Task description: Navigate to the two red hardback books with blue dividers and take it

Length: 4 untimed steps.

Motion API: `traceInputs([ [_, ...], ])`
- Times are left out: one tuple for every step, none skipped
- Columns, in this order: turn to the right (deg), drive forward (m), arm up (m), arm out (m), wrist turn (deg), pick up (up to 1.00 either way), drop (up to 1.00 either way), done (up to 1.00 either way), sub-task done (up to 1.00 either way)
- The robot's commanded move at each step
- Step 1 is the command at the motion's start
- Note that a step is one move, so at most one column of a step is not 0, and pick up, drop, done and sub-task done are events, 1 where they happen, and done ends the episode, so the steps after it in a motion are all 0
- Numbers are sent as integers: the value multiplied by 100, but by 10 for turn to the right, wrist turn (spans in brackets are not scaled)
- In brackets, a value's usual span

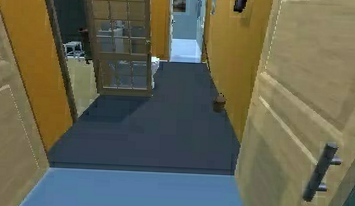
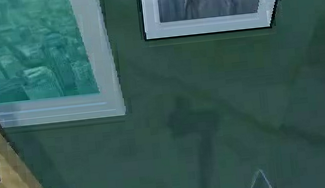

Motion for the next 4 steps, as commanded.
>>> traceInputs([
  [-180,0,0,0,0,0,0,0,0],
  [0,100,0,0,0,0,0,0,0],
  [-30,0,0,0,0,0,0,0,0],
  [90,0,0,0,0,0,0,0,0],
])
